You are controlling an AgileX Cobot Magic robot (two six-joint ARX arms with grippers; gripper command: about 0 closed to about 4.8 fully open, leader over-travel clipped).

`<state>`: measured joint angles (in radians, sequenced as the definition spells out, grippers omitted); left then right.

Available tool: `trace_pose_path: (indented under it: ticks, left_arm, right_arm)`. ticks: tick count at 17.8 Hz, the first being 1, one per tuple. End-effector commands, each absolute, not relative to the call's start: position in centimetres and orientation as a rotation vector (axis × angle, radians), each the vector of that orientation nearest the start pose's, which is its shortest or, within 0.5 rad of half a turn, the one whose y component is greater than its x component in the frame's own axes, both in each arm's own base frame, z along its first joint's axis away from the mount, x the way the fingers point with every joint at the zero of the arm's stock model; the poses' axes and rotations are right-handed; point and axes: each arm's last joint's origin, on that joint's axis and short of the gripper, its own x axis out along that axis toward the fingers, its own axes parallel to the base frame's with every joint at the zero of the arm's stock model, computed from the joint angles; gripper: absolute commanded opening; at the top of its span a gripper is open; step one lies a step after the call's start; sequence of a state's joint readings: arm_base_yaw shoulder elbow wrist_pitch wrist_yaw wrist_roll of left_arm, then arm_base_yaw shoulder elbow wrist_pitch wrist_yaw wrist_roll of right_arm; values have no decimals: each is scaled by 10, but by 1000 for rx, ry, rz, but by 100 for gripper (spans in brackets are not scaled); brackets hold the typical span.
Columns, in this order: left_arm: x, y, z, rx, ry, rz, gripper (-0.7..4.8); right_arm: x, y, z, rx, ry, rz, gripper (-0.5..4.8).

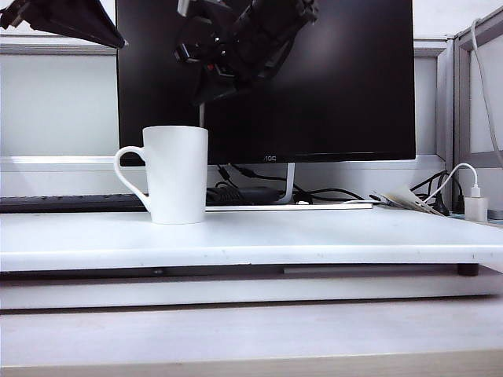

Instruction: Pick up a spoon and stir the liquid in the cup.

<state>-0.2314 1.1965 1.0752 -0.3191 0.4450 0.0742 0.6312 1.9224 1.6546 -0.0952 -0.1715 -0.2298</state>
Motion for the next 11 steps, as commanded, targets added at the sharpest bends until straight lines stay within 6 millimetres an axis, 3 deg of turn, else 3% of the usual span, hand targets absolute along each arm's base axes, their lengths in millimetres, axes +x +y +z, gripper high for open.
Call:
trace_pose_path:
  ticks: [1, 4, 7, 11]
  left_arm:
    - [249, -71, 342, 24, 399, -685, -5]
    - [249, -71, 343, 25, 392, -685, -5]
    - [249, -71, 343, 25, 393, -685, -5]
    - [249, -71, 342, 24, 400, -686, -5]
  right_arm:
    - [357, 288, 322, -234, 136, 929, -6]
    - [348, 287, 320, -239, 228, 1004, -6]
    - [354, 272, 316, -288, 313, 879, -6]
    - [365, 273, 323, -255, 176, 819, -6]
